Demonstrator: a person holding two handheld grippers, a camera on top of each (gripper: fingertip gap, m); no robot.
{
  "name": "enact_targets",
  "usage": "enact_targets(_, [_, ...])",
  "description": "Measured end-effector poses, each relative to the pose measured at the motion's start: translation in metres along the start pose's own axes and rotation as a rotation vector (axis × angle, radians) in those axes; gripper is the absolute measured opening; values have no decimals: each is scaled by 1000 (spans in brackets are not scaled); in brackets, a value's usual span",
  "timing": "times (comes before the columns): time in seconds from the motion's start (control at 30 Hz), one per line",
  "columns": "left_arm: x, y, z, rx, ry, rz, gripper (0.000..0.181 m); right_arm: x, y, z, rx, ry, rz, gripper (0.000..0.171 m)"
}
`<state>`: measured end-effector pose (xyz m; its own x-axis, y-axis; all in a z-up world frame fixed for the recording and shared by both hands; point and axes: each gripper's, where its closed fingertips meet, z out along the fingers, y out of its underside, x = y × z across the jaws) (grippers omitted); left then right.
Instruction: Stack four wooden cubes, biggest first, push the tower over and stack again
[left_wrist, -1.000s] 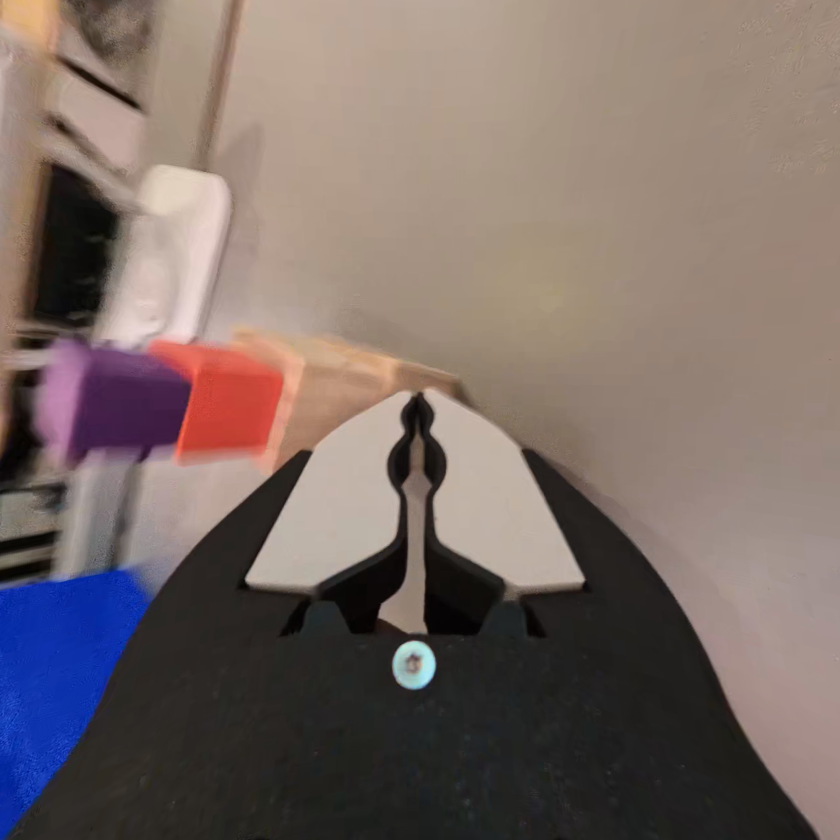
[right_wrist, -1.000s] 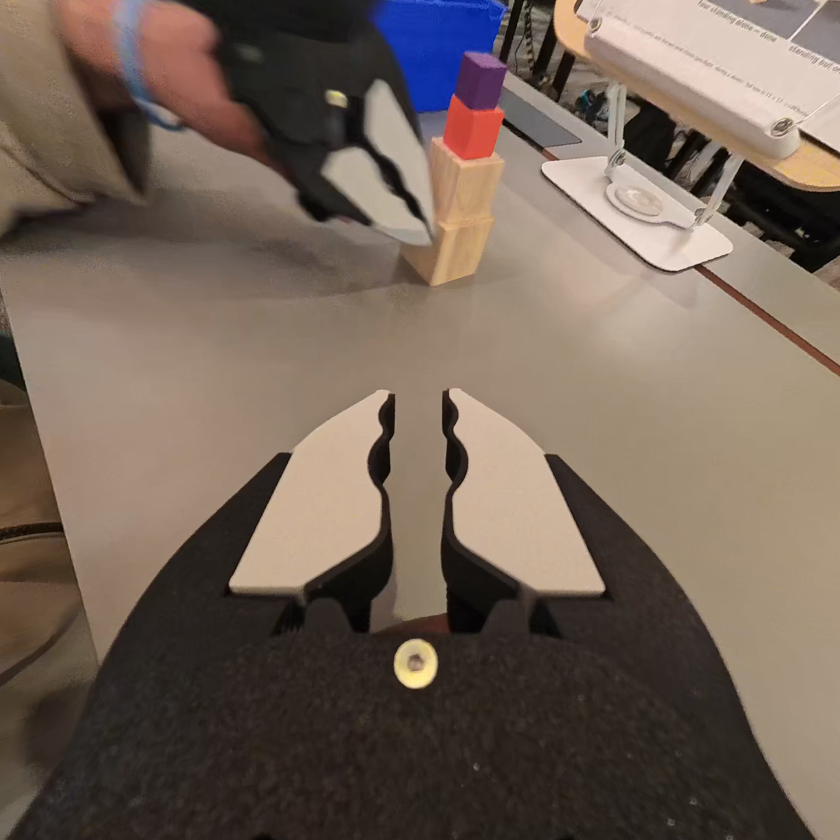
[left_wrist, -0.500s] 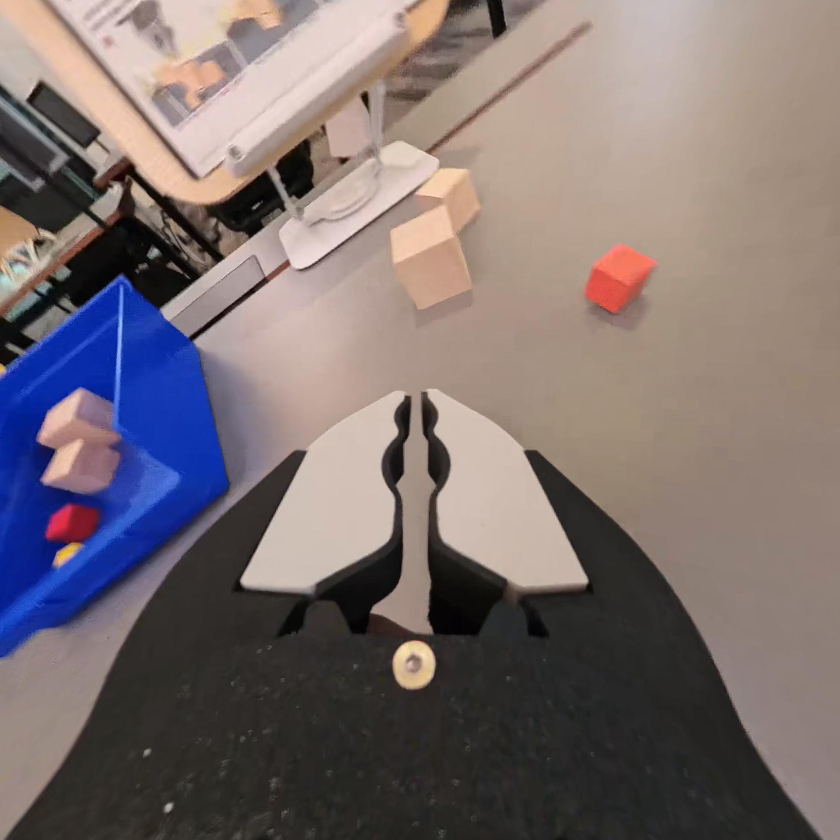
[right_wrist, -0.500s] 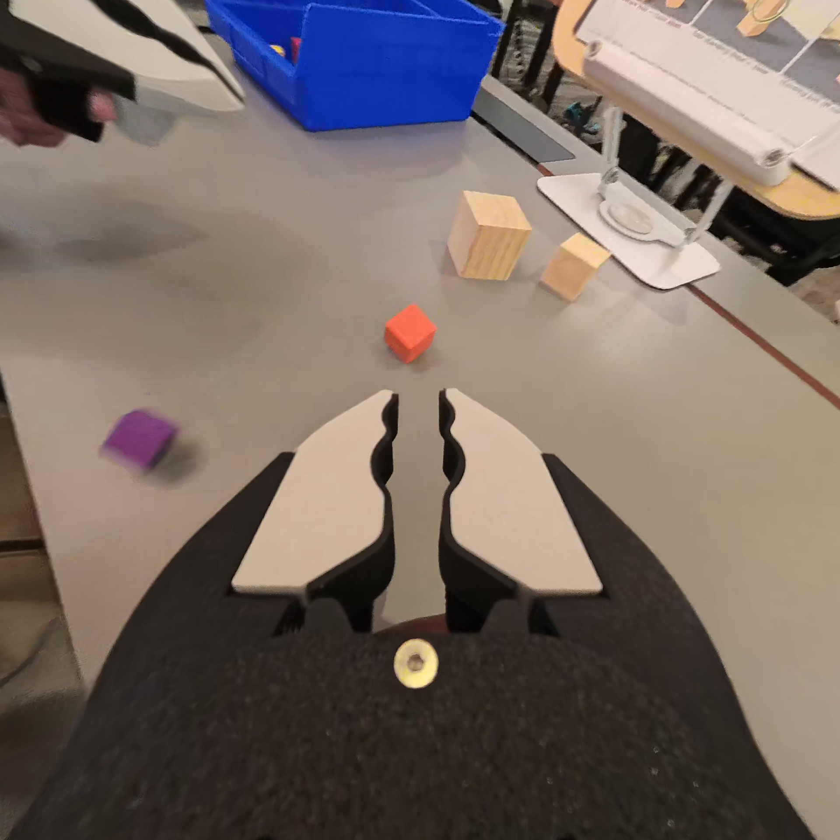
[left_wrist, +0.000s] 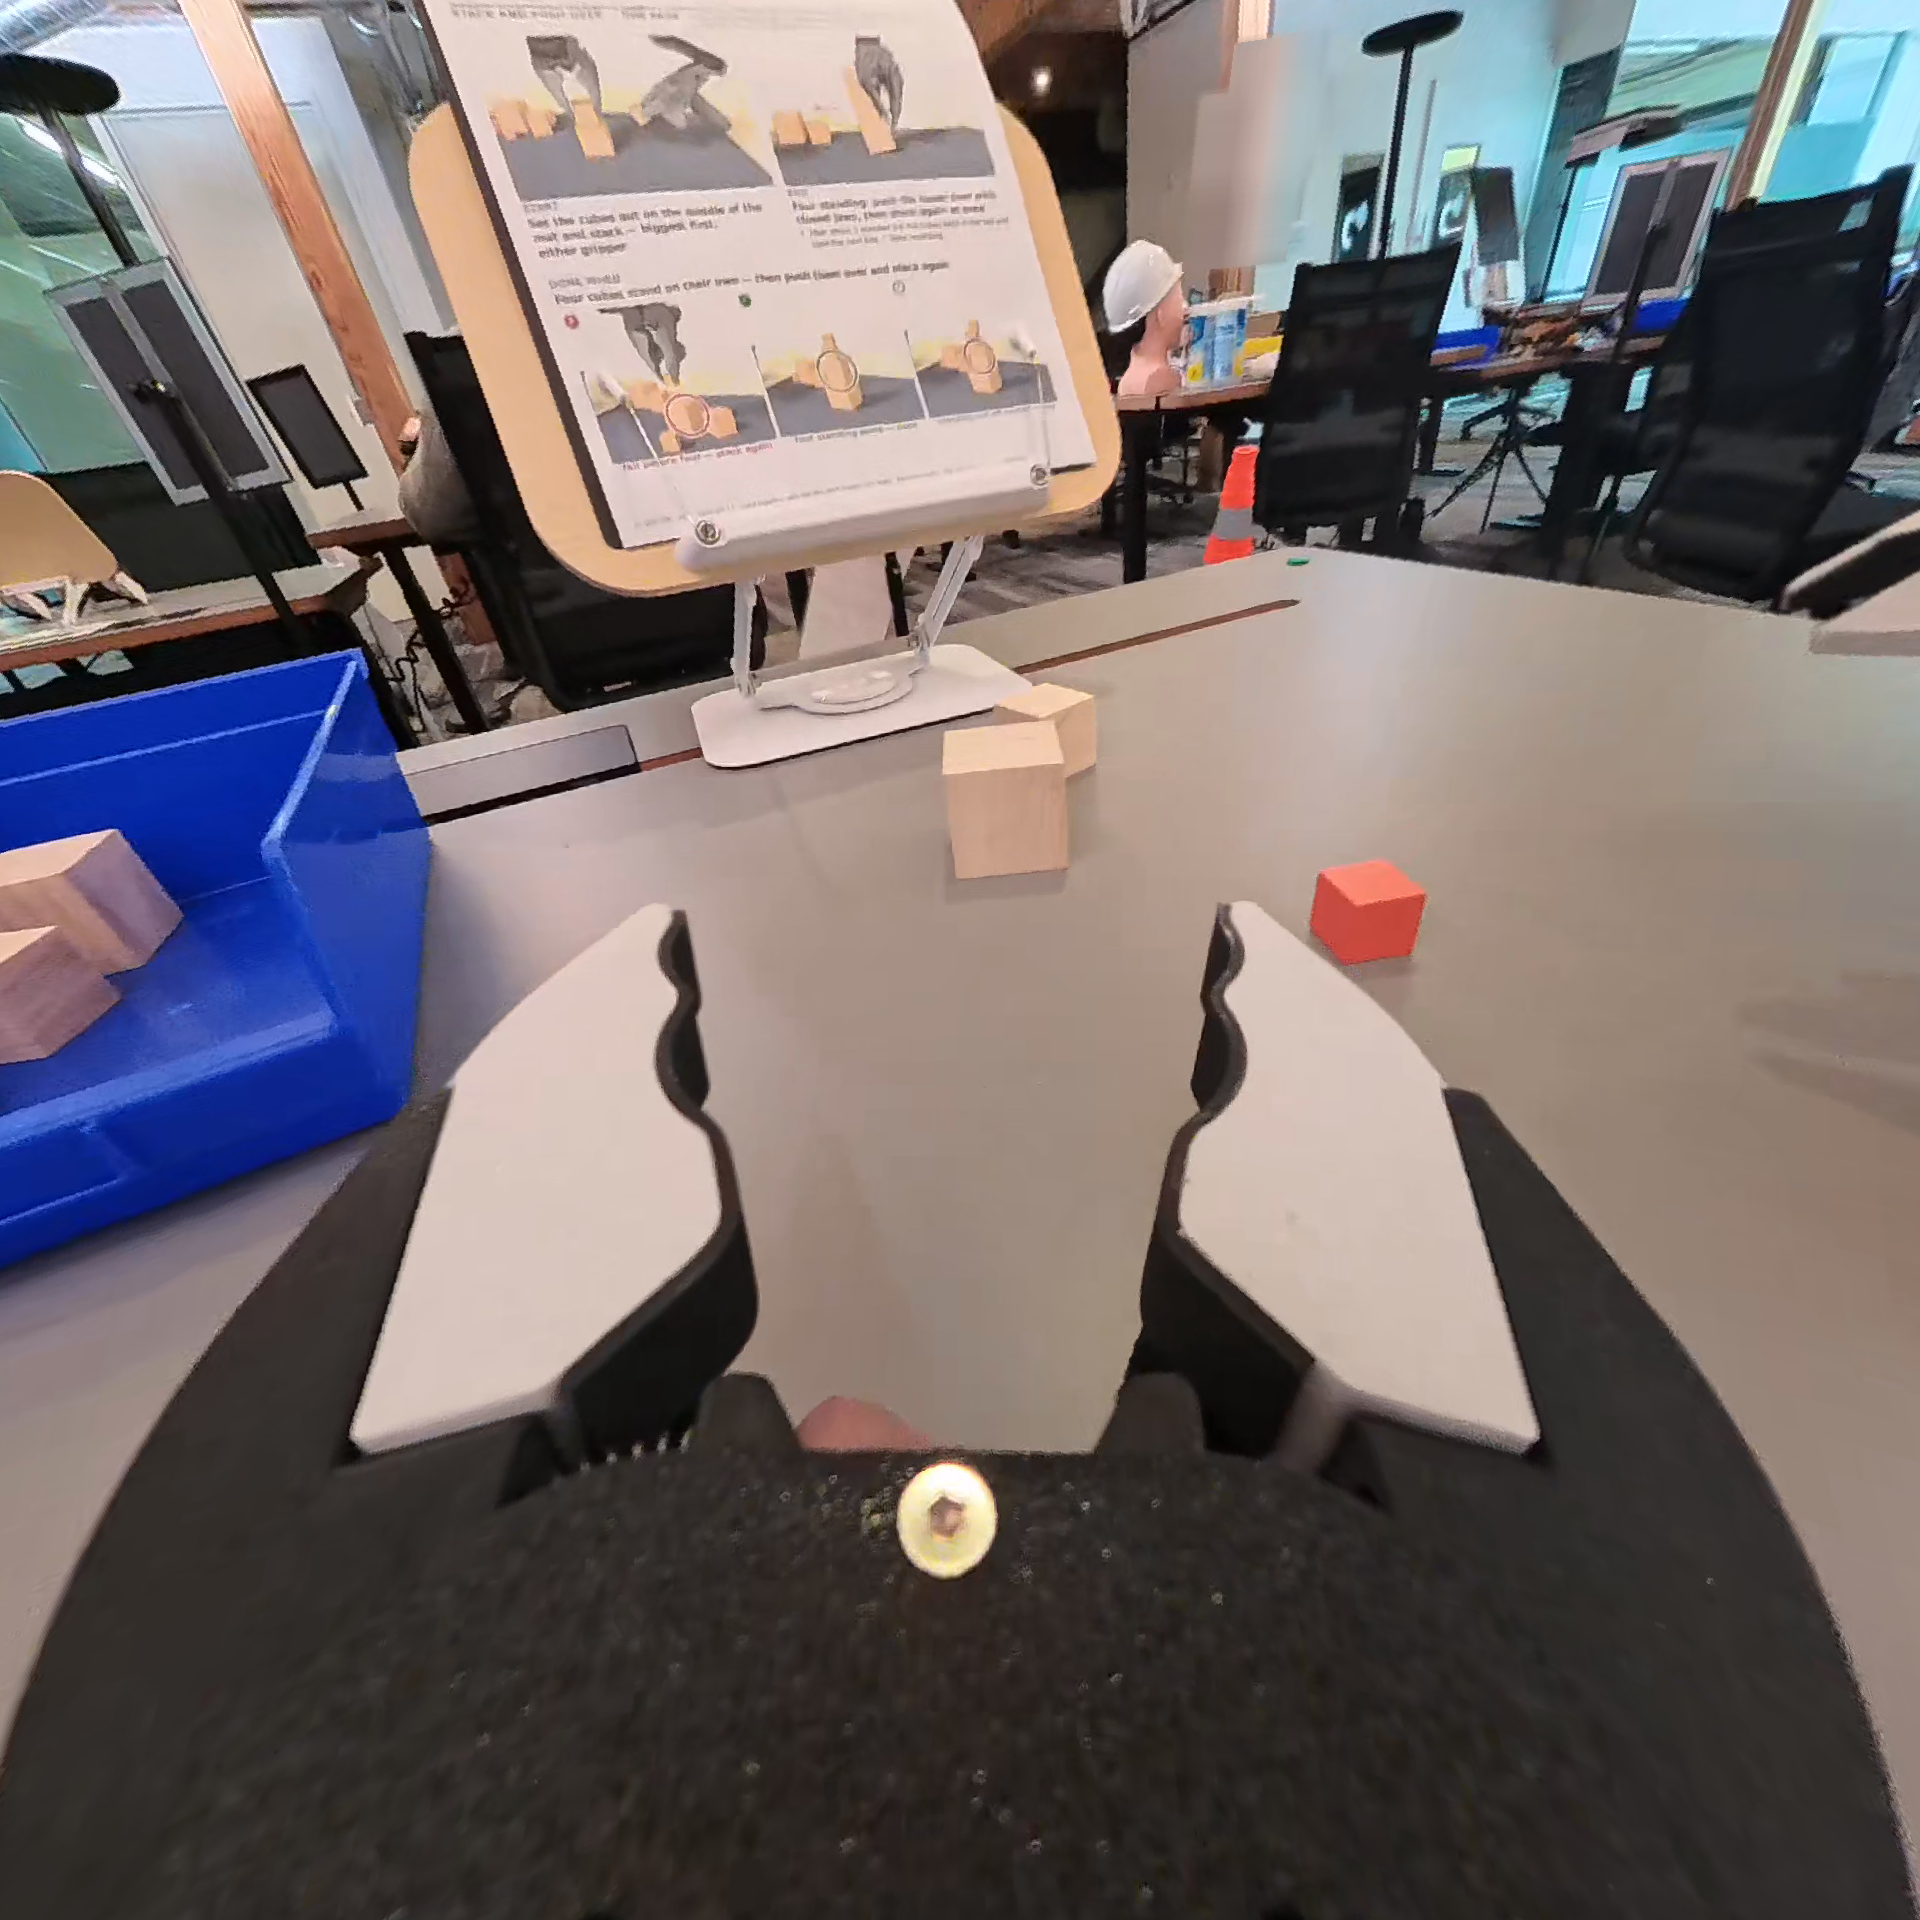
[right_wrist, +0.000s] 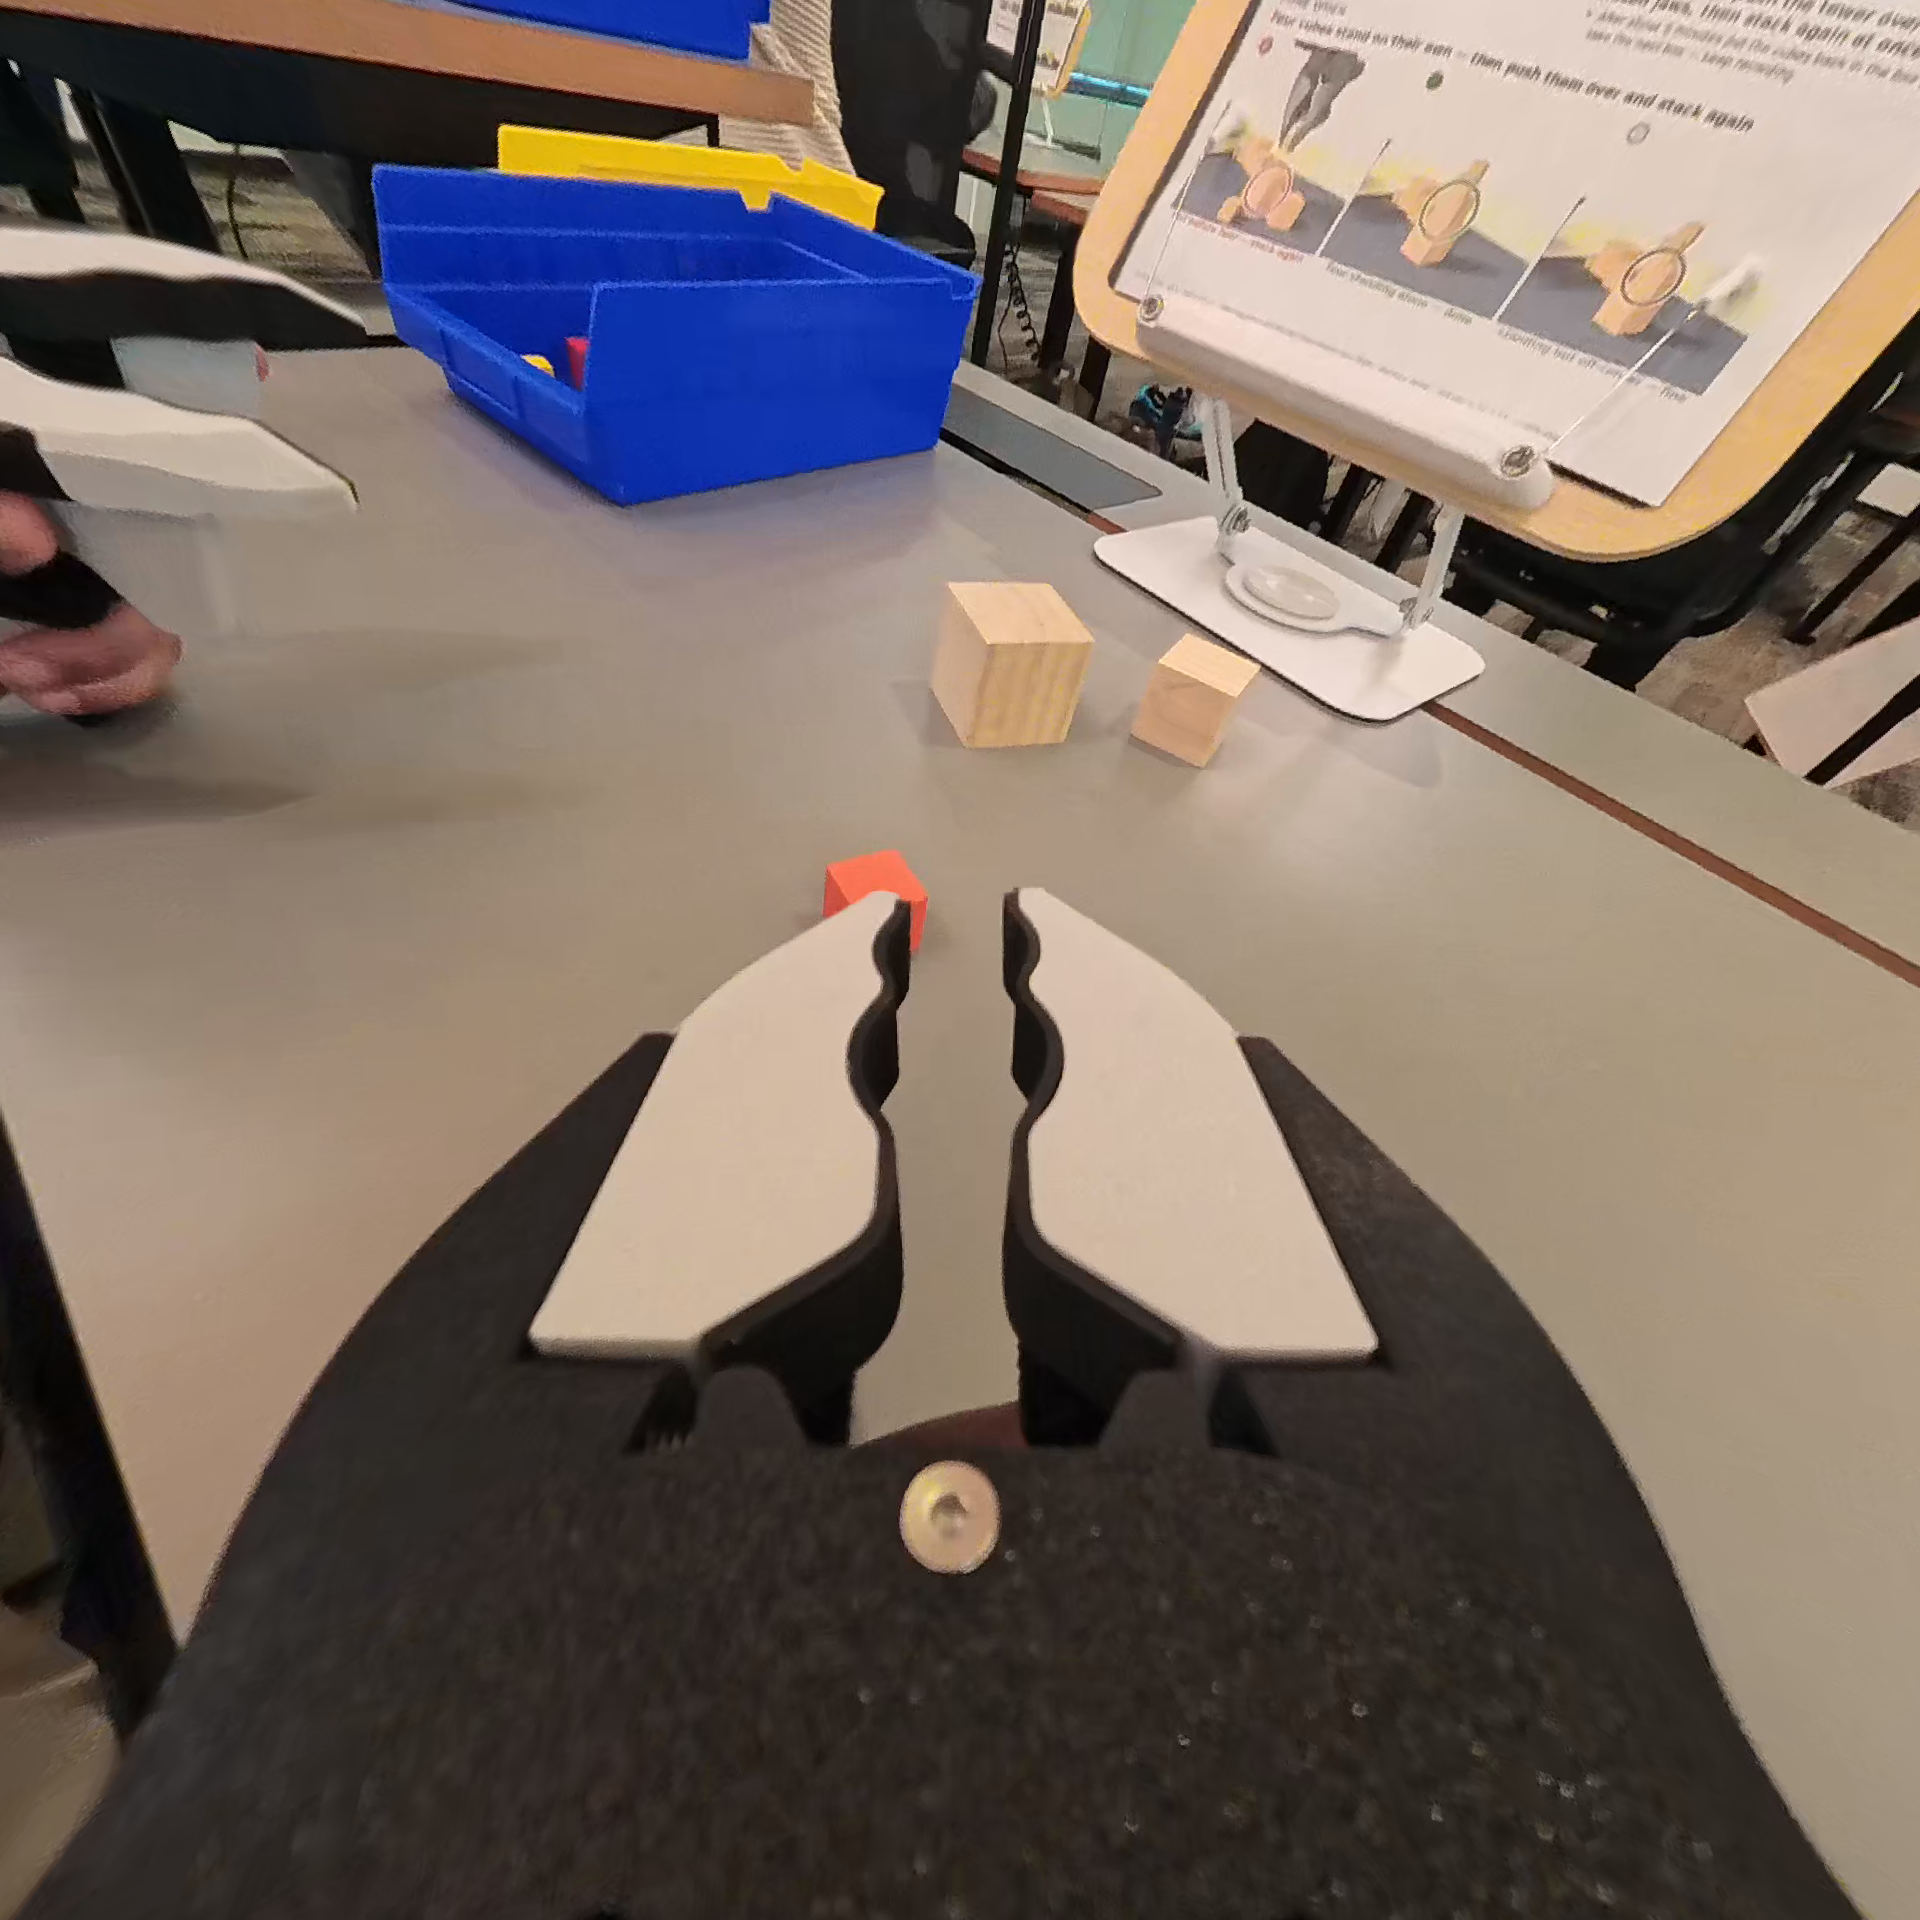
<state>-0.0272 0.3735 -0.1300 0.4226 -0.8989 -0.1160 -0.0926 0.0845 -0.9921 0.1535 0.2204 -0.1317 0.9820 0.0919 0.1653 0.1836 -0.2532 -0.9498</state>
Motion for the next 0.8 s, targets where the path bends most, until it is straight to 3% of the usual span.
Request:
enact_targets(0.23, [0,-1,-3,14,-44,25,94,2,3,1,-21,8,20,19])
enact_targets(0.43, [-4,-1,-4,23,-83,25,94,9,5,4,-47,19,49,45])
enact_targets(0.6, [-4,-4,-7,55,-96,65,87,18,-1,-5,-57,63,14,54])
enact_targets(0.8, [-12,-2,-5,26,-114,17,93,22,1,-8,-58,82,31,64])
